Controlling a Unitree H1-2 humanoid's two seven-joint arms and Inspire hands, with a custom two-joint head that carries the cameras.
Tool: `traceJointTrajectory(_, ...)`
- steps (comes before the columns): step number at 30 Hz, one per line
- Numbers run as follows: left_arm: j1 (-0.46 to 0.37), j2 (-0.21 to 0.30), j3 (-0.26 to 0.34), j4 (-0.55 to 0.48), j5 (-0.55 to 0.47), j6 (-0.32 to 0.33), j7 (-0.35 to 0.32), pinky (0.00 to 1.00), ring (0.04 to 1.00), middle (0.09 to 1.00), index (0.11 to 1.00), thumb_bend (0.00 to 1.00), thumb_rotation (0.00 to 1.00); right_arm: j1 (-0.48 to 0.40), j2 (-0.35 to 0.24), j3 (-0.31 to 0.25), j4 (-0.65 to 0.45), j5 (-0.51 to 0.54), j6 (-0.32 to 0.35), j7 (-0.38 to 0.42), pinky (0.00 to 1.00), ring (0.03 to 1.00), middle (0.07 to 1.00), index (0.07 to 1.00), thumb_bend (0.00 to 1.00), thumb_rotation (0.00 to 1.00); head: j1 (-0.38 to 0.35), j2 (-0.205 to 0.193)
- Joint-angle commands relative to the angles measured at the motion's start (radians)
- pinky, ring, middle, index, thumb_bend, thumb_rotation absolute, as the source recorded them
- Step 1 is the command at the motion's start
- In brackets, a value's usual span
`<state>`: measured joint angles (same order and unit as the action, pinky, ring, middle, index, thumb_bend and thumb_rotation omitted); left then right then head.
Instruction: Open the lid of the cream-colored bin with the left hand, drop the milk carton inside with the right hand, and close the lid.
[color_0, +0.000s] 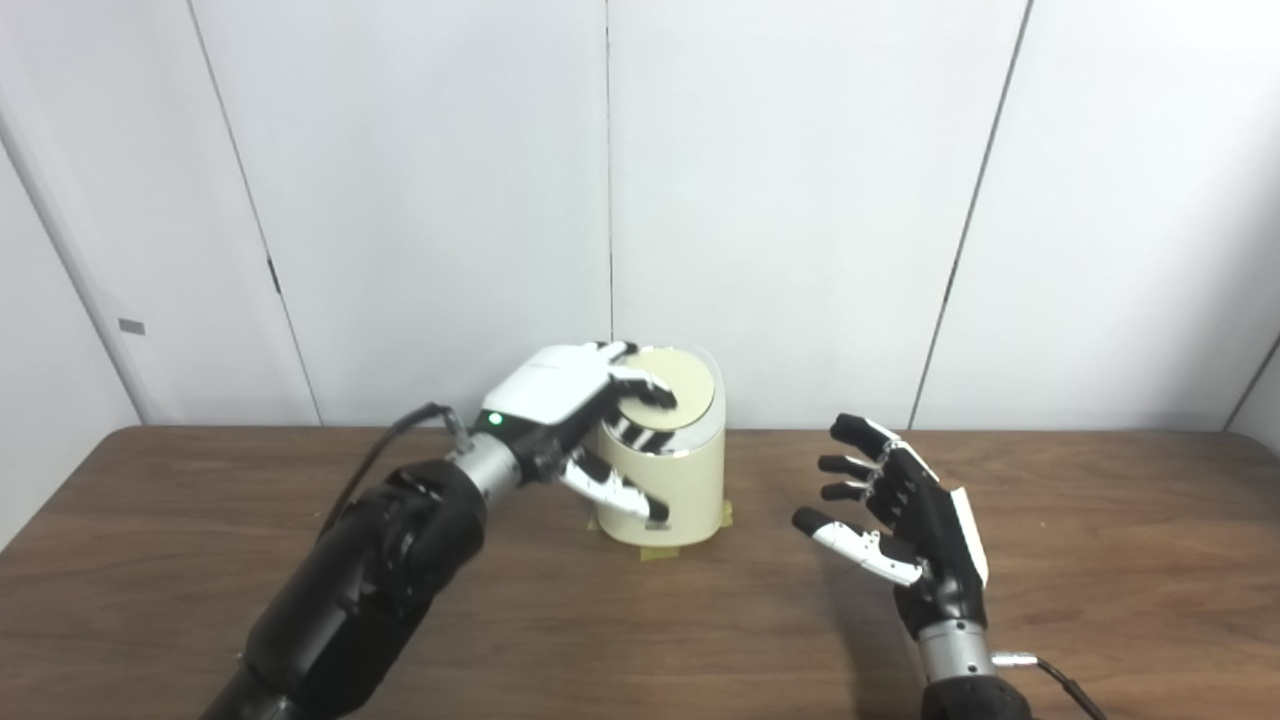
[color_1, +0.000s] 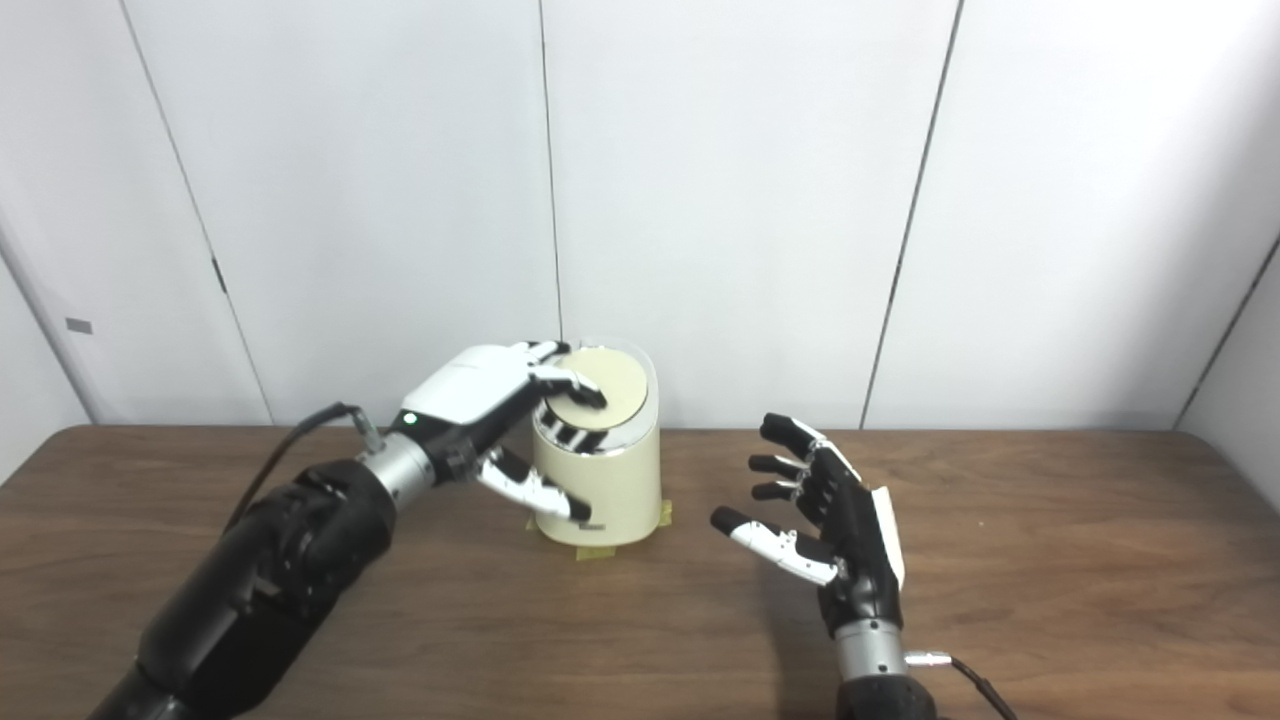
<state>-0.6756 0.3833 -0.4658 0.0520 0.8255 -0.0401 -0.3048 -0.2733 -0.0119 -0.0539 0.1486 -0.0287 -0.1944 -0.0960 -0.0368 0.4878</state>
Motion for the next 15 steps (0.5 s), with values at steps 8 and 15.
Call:
traceJointTrajectory(8, -0.021, 0.037, -0.115, -0.066, 0.33, -0.079, 0.009, 1.0, 1.0, 0.753, 0.735, 1.0, 0.32, -0.035, 0.008, -0.005, -0.054, 0.001, 0.006, -0.01, 0.59, 0.69, 0.776, 0.736, 0.73, 0.2, -0.001, 0.016)
traceJointTrajectory(15, 0.003, 0.025, -0.121, -0.07, 0.369, -0.074, -0.037, 1.0, 1.0, 0.737, 0.71, 1.0, 0.32, -0.032, 0.007, -0.004, -0.065, -0.006, 0.016, -0.016, 0.59, 0.674, 0.763, 0.734, 0.73, 0.22, -0.004, 0.024)
